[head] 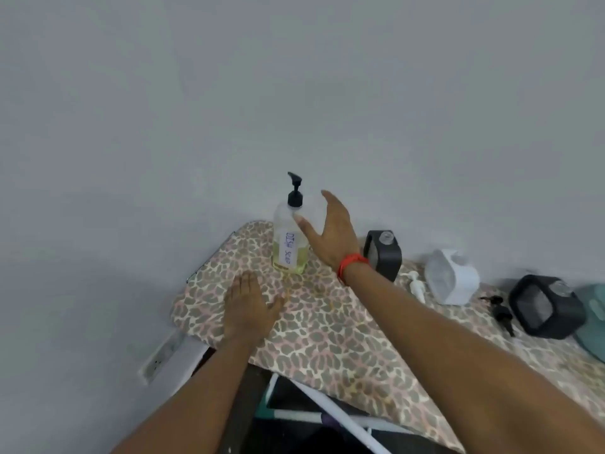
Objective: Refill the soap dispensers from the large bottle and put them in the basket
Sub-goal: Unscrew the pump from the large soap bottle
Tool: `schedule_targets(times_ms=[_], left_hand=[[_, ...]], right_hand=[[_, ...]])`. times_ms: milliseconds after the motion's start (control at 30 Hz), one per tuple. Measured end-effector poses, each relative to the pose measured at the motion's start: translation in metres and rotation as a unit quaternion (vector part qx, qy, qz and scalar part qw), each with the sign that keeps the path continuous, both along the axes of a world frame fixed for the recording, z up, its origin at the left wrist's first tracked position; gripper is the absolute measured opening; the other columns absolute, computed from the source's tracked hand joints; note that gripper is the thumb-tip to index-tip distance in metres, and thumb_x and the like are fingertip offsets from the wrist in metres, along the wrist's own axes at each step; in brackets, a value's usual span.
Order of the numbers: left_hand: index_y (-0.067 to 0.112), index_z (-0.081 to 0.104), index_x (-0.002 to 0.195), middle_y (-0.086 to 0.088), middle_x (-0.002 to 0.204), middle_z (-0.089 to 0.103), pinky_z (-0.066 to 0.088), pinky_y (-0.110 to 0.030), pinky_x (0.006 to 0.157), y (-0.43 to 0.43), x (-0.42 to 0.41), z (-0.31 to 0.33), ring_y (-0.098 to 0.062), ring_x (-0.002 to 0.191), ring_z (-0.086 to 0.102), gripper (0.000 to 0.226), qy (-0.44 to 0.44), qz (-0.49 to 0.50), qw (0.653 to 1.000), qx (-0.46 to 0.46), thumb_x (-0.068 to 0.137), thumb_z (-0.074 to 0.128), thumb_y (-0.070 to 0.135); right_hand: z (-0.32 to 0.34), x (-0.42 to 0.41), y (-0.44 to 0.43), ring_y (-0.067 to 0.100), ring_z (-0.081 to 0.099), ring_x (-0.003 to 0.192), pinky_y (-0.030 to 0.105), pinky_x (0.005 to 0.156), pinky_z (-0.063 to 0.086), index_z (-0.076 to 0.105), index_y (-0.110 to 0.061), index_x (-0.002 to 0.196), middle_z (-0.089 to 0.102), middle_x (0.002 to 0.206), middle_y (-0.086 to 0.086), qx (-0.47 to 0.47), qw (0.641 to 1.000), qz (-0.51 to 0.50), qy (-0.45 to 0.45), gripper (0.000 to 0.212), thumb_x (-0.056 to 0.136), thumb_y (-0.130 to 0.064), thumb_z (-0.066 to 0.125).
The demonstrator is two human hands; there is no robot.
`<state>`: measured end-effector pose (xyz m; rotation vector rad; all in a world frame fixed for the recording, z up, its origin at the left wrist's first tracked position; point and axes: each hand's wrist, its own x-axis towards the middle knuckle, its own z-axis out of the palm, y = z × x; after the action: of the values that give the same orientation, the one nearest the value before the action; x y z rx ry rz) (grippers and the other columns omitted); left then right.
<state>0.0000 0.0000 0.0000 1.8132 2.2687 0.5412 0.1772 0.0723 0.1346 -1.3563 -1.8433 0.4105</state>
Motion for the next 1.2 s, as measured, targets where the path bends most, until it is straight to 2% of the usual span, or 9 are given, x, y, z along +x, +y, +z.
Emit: schedule_targets(times_ms=[133,267,467,600,667,833,933,1000,1200], left_hand=[[0.007,0.013,0.162,-0.01,0.17,0.014,0.006,-0.043,0.127,0.004,0.0,0.003,-0.025,0.157,0.009,0.093,0.022,0.001,1.0,-0.011,0.096,0.038,0.068],[0.008,0.014,0.162,-0.009,0.17,0.014,0.006,-0.042,0.127,0.002,0.002,0.003,-0.025,0.157,0.009,0.092,0.026,-0.007,1.0,-0.008,0.096,0.039,0.067],[0.009,0.016,0.161,-0.009,0.169,0.016,0.006,-0.042,0.127,0.001,0.003,0.007,-0.025,0.157,0.01,0.092,0.017,-0.008,1.0,-0.002,0.095,0.042,0.067],[0.009,0.014,0.161,-0.01,0.169,0.014,0.006,-0.043,0.127,-0.003,0.002,0.016,-0.025,0.157,0.011,0.104,-0.039,-0.022,0.998,-0.036,0.089,0.051,0.073],[0.012,0.016,0.16,-0.005,0.167,0.021,0.015,-0.04,0.125,-0.01,0.01,0.034,-0.023,0.154,0.019,0.107,-0.15,-0.046,0.987,-0.034,0.084,0.066,0.068],[0.03,0.06,0.133,0.005,0.13,0.069,0.052,-0.029,0.096,-0.038,0.057,0.108,-0.013,0.116,0.067,0.044,-0.514,-0.166,0.84,-0.056,0.094,0.063,0.049],[0.019,0.065,0.133,-0.013,0.133,0.067,0.044,-0.057,0.11,-0.052,0.086,0.139,-0.033,0.124,0.063,0.073,-0.658,-0.183,0.728,-0.063,0.092,0.037,0.072],[0.015,0.063,0.137,-0.019,0.14,0.061,0.039,-0.062,0.113,-0.062,0.107,0.16,-0.04,0.131,0.057,0.086,-0.697,-0.218,0.677,-0.088,0.093,0.024,0.078],[0.024,0.068,0.132,-0.021,0.138,0.062,0.049,-0.057,0.106,-0.103,0.166,0.224,-0.042,0.122,0.063,0.088,-0.714,-0.311,0.615,-0.126,0.088,0.019,0.081]], right_hand=[[0.001,-0.012,0.023,0.017,0.029,0.148,0.038,0.119,0.03,0.03,-0.022,0.155,0.034,0.161,-0.001,-0.057,0.998,0.026,0.012,0.088,0.088,-0.07,0.058],[-0.009,-0.021,0.028,0.012,0.054,0.111,0.036,0.098,0.049,0.05,-0.025,0.137,0.053,0.126,-0.012,-0.052,0.996,0.058,0.032,0.06,0.089,-0.057,0.066],[-0.005,-0.019,0.033,0.011,0.056,0.107,0.034,0.095,0.049,0.053,-0.027,0.137,0.055,0.134,-0.006,-0.066,0.995,0.067,0.037,0.062,0.085,-0.057,0.071],[0.01,-0.004,0.014,0.012,0.061,0.106,0.035,0.094,0.053,0.056,-0.032,0.136,0.059,0.13,-0.008,-0.043,0.997,0.066,0.016,0.068,0.079,-0.067,0.07],[0.026,0.011,-0.001,0.01,0.062,0.102,0.033,0.09,0.054,0.059,-0.033,0.133,0.062,0.127,-0.01,-0.029,0.997,0.06,0.03,0.067,0.076,-0.067,0.073],[0.093,0.067,-0.056,0.013,0.067,0.087,0.025,0.078,0.055,0.068,-0.035,0.124,0.069,0.114,-0.015,0.0,0.994,0.057,0.089,0.06,0.071,-0.058,0.083],[0.131,0.097,-0.096,0.02,0.069,0.09,0.029,0.078,0.057,0.07,-0.032,0.122,0.072,0.112,-0.012,0.017,0.991,0.075,0.108,0.057,0.072,-0.054,0.084],[0.151,0.115,-0.127,0.021,0.071,0.097,0.038,0.085,0.06,0.071,-0.032,0.122,0.073,0.113,-0.01,0.023,0.989,0.088,0.12,0.058,0.07,-0.055,0.083],[0.18,0.156,-0.196,0.016,0.07,0.107,0.053,0.091,0.056,0.069,-0.033,0.122,0.074,0.117,-0.01,0.043,0.984,0.105,0.136,0.045,0.079,-0.042,0.082]])
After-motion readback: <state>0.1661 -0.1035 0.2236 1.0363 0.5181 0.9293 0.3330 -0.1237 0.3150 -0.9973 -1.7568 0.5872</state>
